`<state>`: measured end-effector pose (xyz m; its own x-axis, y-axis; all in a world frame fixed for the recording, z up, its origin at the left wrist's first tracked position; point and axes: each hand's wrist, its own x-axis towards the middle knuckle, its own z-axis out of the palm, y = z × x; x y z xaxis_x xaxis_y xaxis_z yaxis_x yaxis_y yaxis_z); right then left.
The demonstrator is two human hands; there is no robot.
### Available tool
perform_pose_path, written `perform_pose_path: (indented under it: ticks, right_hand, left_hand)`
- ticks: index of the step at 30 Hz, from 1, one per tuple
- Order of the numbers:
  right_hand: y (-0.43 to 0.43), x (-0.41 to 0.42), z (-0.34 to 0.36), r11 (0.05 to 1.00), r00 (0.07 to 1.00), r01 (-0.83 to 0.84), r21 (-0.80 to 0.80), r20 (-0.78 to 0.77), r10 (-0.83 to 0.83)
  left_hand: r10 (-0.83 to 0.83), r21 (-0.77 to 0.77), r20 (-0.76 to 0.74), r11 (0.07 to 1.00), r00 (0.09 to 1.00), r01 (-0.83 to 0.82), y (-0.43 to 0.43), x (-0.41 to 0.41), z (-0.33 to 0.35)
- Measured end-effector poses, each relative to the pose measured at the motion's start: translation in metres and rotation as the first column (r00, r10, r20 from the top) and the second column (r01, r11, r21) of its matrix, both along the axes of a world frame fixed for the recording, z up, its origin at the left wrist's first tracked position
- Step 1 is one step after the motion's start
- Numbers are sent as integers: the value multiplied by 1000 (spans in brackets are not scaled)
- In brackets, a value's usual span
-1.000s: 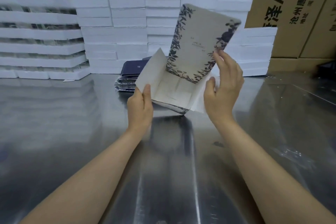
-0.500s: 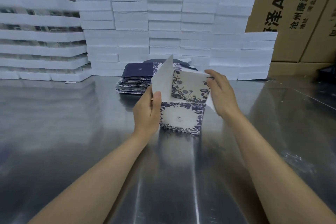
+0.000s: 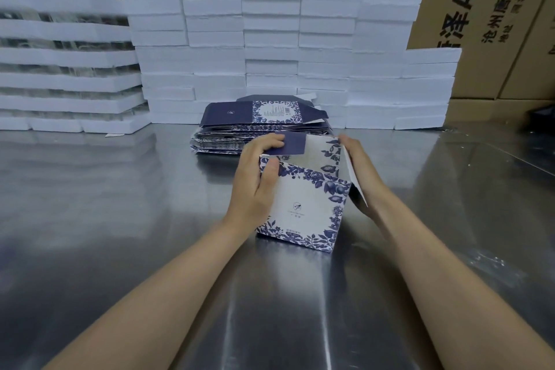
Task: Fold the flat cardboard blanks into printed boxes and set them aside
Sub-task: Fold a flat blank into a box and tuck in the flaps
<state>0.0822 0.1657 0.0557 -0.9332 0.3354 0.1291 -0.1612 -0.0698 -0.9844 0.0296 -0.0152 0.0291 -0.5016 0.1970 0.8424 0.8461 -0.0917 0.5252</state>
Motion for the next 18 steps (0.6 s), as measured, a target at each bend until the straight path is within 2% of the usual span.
perform_pose_path:
  ticks: [4,8,11,13,15,18]
  right_hand:
    - [-4,-2,4,999,1000,-29,-40,9,29]
    - [-4,-2,-10,967,992,122,-222,15,-122]
    - [0,-1,-16,846,969,198,-495,-29,-244]
    - [5,-1,-13,769,951,156,-620,-115,-286]
    - [3,0,-5,826,954,63,-561,-210,-216]
    - [-15,3,8,958,977,-65,-278,-212,4]
  left_hand:
    - [26,1,-1,1000,1000,-26,5,3,2]
    - [18,-47,-2,999,1000,-18,5,0,6]
    - [79,-77,-27,994,996,-81,3,-3,8]
    - [99,-106,-40,989,994,-103,2,-4,8]
    - [99,-137,-31,985,995,-102,2,-3,7]
    - [61,-110,1,992,998,-60,0,-5,4]
